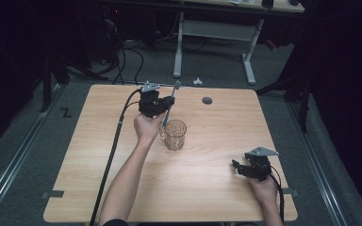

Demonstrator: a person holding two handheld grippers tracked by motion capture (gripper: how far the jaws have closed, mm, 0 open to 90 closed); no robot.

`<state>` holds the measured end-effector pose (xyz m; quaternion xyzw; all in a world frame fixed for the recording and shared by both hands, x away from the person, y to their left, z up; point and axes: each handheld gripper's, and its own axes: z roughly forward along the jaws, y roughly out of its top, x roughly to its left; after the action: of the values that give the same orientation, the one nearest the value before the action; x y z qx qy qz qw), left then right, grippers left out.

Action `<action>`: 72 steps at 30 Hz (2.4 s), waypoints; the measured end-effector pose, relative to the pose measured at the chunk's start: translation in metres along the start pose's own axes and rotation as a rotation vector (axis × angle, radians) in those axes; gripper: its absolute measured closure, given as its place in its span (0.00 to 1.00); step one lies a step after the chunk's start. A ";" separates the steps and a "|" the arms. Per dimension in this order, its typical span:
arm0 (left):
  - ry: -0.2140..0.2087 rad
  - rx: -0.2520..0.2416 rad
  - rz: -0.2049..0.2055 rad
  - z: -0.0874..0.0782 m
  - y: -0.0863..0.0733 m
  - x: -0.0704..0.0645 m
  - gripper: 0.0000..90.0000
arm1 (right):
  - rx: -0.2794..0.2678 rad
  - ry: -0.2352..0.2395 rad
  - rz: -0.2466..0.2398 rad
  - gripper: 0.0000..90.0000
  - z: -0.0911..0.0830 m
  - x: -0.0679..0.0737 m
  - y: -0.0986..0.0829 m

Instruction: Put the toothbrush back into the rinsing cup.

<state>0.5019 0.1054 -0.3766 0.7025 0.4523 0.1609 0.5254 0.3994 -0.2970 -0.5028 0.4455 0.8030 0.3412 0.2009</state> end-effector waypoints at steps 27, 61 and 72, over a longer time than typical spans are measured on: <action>-0.014 0.016 0.018 -0.003 -0.002 -0.001 0.88 | -0.002 -0.001 -0.006 0.37 0.000 0.000 0.000; 0.016 0.020 0.015 -0.022 -0.013 0.006 0.87 | -0.001 -0.004 0.002 0.37 0.000 0.000 0.000; 0.023 0.026 0.010 -0.027 -0.017 0.010 0.87 | -0.002 -0.003 -0.002 0.37 0.000 0.000 0.000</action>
<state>0.4802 0.1299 -0.3838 0.7095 0.4570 0.1658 0.5101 0.3996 -0.2967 -0.5030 0.4449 0.8027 0.3412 0.2030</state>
